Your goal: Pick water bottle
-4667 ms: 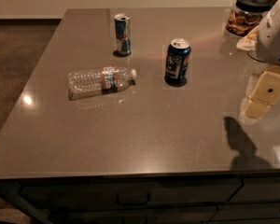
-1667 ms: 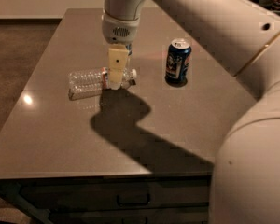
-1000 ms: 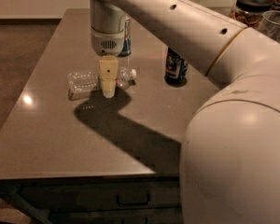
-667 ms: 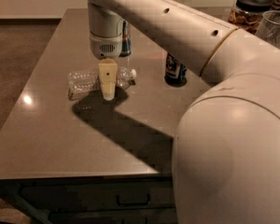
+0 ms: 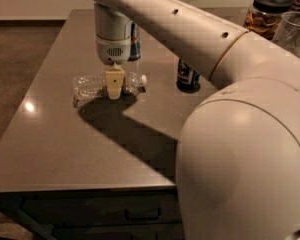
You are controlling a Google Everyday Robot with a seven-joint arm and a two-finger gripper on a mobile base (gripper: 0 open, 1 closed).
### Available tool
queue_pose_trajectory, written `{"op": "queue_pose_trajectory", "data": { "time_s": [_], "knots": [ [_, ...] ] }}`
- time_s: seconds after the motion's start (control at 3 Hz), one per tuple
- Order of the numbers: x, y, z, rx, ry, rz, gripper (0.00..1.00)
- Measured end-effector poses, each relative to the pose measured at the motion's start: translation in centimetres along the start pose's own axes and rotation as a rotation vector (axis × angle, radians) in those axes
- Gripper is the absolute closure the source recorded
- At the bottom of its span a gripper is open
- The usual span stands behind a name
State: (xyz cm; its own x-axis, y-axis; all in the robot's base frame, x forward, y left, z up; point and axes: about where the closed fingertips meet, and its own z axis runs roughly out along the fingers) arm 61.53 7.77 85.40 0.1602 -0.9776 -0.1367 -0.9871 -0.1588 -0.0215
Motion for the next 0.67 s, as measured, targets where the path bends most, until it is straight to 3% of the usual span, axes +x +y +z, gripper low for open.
{"op": "queue_pose_trajectory", "data": {
  "time_s": [0.33,0.67],
  "knots": [
    [0.5,-0.4,-3.4,0.019,-0.079,-0.009,0.88],
    [0.5,-0.5,-6.6,0.053,-0.146,-0.023,1.0]
  ]
}}
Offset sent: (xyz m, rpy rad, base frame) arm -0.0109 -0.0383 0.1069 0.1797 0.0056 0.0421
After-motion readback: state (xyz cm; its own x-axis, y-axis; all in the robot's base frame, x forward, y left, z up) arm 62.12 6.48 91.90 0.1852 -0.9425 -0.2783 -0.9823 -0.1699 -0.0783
